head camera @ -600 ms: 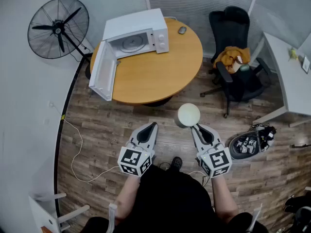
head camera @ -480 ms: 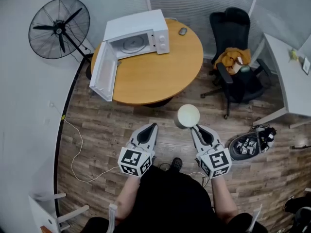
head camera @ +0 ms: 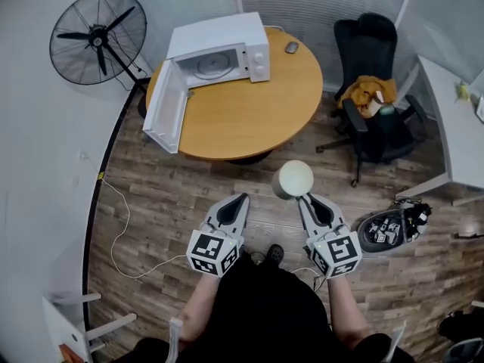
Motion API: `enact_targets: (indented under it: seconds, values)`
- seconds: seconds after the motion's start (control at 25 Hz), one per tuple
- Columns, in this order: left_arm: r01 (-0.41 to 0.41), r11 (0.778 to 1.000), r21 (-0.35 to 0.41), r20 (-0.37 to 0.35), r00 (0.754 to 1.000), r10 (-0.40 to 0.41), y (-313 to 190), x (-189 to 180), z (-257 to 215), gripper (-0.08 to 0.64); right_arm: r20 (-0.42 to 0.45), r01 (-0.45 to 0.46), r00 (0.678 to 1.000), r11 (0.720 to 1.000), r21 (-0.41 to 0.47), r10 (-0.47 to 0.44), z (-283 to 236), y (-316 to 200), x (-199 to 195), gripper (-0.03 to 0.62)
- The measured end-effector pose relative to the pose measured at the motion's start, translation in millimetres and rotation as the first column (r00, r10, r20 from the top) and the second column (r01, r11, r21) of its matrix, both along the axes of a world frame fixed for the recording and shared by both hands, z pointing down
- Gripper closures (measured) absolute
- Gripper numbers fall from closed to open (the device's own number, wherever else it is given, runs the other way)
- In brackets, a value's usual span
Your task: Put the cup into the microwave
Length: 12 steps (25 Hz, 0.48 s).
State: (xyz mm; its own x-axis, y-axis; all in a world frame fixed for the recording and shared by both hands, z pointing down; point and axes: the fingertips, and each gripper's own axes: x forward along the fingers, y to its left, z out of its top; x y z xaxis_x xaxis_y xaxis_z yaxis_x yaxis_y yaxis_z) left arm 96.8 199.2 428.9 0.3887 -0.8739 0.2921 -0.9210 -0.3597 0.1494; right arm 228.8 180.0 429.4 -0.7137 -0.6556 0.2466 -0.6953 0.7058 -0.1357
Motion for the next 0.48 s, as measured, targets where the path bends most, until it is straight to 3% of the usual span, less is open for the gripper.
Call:
enact_targets:
  seconds: [0.48]
  values:
    - [-0.008, 1.0, -0.013, -0.014, 1.0, 0.007, -45.1, -37.9, 9.2, 0.561, -0.023, -0.028, 0.999, 0.999, -0.041, 0.028, 16.7, -54.2, -36.0, 0.535]
